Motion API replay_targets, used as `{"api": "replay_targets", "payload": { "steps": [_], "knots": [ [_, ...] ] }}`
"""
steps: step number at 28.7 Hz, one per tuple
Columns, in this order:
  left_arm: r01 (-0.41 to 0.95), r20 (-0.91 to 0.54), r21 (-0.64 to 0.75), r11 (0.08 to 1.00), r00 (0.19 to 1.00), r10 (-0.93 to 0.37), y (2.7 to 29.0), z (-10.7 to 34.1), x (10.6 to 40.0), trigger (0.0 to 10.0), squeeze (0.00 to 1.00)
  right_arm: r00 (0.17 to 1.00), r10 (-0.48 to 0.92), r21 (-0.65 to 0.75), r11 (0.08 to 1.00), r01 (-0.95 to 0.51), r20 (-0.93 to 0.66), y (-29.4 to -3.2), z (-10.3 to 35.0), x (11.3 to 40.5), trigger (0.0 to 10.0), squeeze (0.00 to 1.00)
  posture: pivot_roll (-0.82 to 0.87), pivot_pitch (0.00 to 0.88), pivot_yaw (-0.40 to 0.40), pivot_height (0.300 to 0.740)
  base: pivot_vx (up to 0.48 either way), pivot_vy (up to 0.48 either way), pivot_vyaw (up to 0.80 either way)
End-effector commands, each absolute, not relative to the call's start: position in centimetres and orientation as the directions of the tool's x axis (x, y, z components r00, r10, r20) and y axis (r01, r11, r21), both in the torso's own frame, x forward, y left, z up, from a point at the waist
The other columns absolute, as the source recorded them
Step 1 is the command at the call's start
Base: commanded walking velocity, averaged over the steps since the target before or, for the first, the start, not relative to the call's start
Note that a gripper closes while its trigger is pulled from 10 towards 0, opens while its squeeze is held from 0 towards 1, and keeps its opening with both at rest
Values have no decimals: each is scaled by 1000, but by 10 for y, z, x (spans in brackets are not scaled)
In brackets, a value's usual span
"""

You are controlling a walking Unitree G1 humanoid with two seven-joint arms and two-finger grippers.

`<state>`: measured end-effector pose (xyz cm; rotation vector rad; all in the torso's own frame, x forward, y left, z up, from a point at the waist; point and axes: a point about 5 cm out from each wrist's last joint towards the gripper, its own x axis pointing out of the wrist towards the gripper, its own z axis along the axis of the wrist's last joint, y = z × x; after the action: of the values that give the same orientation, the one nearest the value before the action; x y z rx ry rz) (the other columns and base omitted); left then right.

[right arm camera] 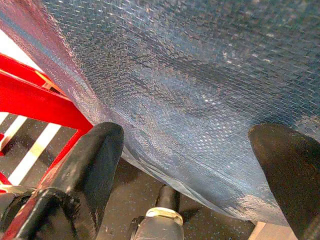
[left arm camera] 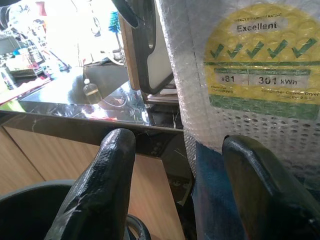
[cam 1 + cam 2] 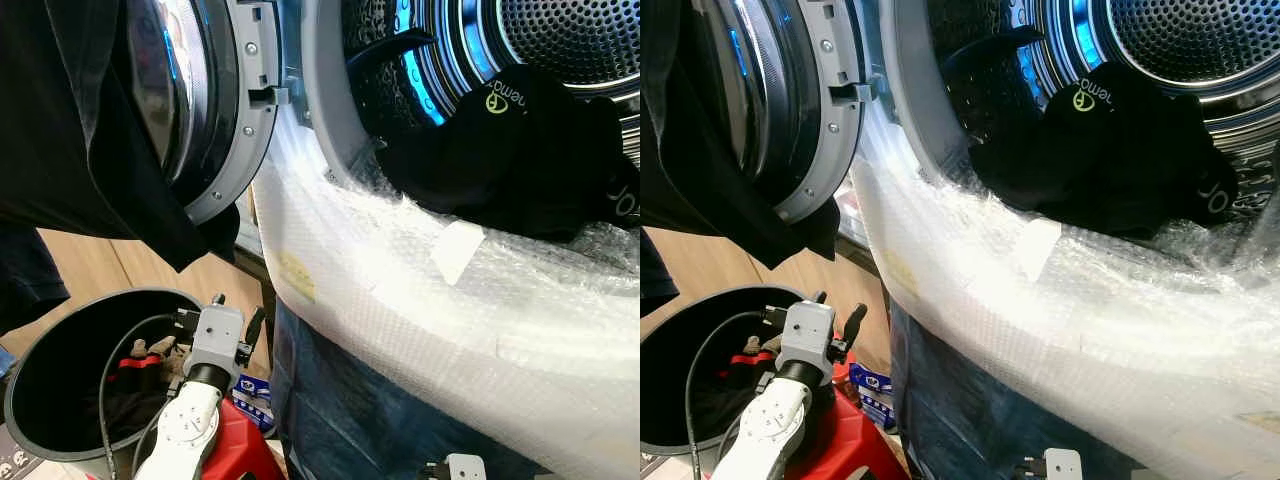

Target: Clothes washing

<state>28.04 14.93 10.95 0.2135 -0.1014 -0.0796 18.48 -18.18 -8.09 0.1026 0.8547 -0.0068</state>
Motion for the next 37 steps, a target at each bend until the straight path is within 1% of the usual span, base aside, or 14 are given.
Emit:
{"api": "replay_targets", "payload": {
  "steps": [1,11,12,13,14,15,17,25,30,32,33,35,37],
  "knots": [
    [71,99,224,972,991,-95,149,110,282,10000,0,673,34,78,996,36,-739,-183,-77,192,10000,0,126,0,-35,740,0,0,0],
    [71,99,224,972,991,-95,149,110,282,10000,0,673,34,78,996,36,-739,-183,-77,192,10000,0,126,0,-35,740,0,0,0],
    [72,99,223,972,990,-97,149,110,282,10000,0,671,33,76,997,35,-741,-183,-77,191,10000,0,0,0,0,740,0,0,0],
    [115,74,197,974,988,-132,153,109,278,10000,0,666,111,130,991,-22,-738,-167,-79,191,10000,0,162,0,-13,740,0,0,0],
    [177,41,165,970,982,-186,156,107,272,10000,0,656,208,199,976,-89,-726,-147,-79,190,10000,0,161,0,-10,740,0,0,0],
    [190,35,160,969,980,-197,157,106,270,10000,0,656,221,216,972,-90,-721,-143,-79,190,10000,0,154,0,-5,740,0,0,0],
    [188,35,163,968,980,-197,157,106,270,10000,0,662,207,222,973,-64,-720,-144,-79,190,10000,0,150,0,-4,740,0,0,0],
    [192,40,155,969,979,-201,157,109,272,10000,0,661,212,228,972,-64,-719,-147,-80,188,10000,0,150,0,-8,740,0,0,0],
    [169,51,155,973,983,-178,160,112,272,10000,0,661,209,226,972,-61,-721,-148,-80,188,10000,0,155,2,-13,740,0,0,0],
    [121,47,123,985,991,-128,169,113,271,10000,0,664,190,211,976,-49,-723,-151,-80,189,10000,0,161,4,-18,740,0,0,0],
    [121,47,123,985,991,-128,169,113,271,10000,0,664,190,211,976,-49,-723,-151,-80,189,10000,0,161,4,-18,740,0,0,0],
    [82,31,67,994,996,-84,179,113,269,10000,0,665,161,185,982,-35,-729,-154,-79,190,10000,0,170,5,-22,740,0,0,0],
    [38,25,52,998,999,-39,192,114,266,10000,0,668,127,149,989,-25,-733,-159,-79,191,10000,0,175,7,-23,740,0,0,0]
  ]
}}
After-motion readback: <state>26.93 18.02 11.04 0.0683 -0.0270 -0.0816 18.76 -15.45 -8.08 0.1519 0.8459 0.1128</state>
